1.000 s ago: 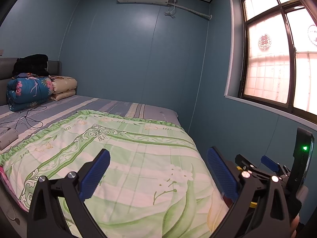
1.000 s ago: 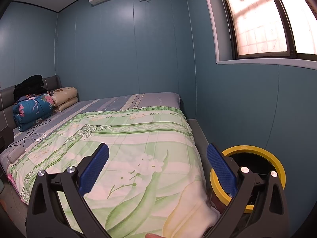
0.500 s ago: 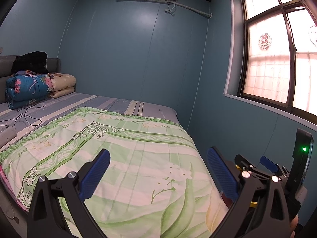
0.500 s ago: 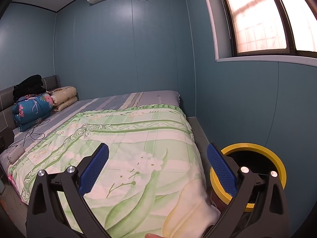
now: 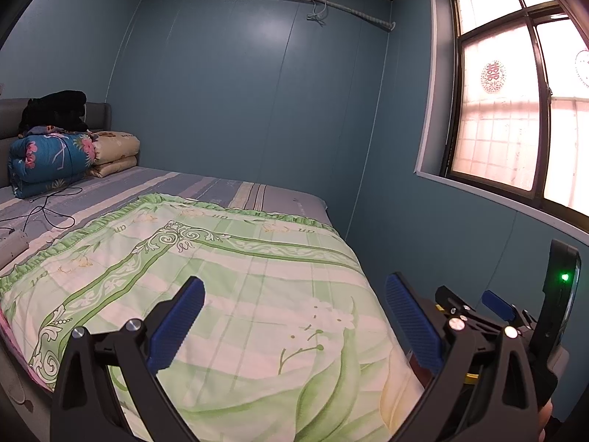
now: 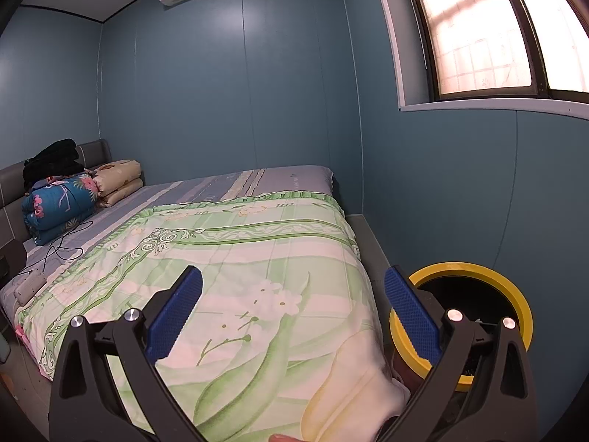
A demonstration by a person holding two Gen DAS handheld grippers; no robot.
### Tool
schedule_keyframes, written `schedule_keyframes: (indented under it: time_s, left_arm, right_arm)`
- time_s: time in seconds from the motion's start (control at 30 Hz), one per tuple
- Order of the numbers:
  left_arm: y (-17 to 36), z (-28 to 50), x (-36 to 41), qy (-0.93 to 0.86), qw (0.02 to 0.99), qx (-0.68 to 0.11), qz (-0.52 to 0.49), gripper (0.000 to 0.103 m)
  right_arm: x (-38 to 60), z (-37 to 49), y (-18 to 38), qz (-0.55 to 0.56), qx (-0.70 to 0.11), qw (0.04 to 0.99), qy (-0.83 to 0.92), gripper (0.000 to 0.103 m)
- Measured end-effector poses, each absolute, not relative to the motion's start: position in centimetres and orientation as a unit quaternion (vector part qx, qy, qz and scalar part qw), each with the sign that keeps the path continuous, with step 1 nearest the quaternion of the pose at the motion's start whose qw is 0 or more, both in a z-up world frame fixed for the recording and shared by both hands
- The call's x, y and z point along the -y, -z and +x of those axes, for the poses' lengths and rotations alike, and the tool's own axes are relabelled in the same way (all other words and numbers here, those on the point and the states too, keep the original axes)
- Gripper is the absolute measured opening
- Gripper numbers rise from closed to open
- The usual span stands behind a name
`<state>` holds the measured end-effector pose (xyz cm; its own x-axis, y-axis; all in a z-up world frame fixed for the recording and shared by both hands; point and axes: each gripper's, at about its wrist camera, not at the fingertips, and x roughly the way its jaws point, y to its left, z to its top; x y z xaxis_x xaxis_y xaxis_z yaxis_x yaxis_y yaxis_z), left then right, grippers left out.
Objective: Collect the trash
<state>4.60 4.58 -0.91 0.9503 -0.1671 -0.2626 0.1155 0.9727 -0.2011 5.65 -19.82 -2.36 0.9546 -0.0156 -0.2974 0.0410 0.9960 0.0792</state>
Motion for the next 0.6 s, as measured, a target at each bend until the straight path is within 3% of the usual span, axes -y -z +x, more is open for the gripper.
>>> schedule_keyframes:
  time_s: [0.6]
  left_arm:
    - [1.07,4.68,-4.49,0.075,0.982,-0.145,-0.095,0.095]
  right_arm:
    - [19.78,5.86,2.55,0.045,-0.155,0.987,0.016,0.095]
